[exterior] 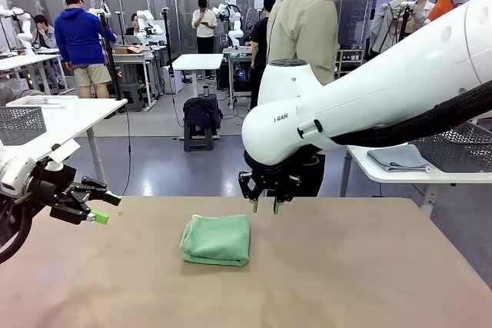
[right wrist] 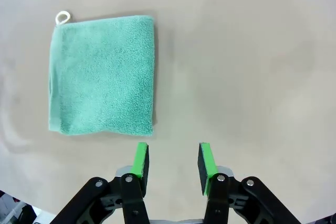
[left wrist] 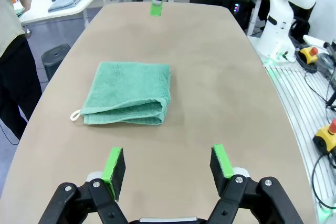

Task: Fold the towels and place them in the basket.
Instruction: When a person lays out a Towel with hook on the table, fold it in half twice, then place the folded Towel with hook on the right side of the table.

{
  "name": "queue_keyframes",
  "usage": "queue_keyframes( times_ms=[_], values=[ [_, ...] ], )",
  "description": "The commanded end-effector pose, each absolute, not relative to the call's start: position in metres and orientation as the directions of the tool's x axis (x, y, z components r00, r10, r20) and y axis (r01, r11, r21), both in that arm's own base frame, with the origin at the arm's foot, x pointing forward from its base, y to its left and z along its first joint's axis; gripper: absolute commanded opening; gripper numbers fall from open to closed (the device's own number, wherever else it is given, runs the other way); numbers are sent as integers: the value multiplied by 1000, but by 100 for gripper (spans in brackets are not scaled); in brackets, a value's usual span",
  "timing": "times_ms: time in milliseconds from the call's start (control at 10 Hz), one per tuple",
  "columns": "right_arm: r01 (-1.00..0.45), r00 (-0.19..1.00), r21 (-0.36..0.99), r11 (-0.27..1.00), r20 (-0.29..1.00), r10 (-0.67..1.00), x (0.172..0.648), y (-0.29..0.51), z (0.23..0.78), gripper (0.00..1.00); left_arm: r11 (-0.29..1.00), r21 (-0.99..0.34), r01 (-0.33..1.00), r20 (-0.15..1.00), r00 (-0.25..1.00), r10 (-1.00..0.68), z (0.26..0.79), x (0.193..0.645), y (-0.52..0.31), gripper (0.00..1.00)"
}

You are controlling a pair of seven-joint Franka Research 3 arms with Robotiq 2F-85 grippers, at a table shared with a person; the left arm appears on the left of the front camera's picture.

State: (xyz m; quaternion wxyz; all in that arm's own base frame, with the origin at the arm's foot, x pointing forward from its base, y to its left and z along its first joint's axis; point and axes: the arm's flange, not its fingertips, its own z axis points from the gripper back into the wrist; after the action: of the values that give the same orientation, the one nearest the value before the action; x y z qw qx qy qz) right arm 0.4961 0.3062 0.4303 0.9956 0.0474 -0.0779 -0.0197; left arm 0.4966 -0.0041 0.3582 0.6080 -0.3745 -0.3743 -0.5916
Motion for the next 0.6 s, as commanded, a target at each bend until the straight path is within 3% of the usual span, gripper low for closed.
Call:
queue_keyframes(
  times_ms=[0, 500],
  values=[
    [43, 986, 97, 994, 154, -58, 498, 309, 431, 49, 11, -23, 1000, 899, 26, -438, 360, 496, -3, 83],
    [43, 986, 97, 994, 154, -58, 498, 309, 431, 49, 11, -23, 1000, 899, 26, -438, 360, 496, -3, 83]
  ],
)
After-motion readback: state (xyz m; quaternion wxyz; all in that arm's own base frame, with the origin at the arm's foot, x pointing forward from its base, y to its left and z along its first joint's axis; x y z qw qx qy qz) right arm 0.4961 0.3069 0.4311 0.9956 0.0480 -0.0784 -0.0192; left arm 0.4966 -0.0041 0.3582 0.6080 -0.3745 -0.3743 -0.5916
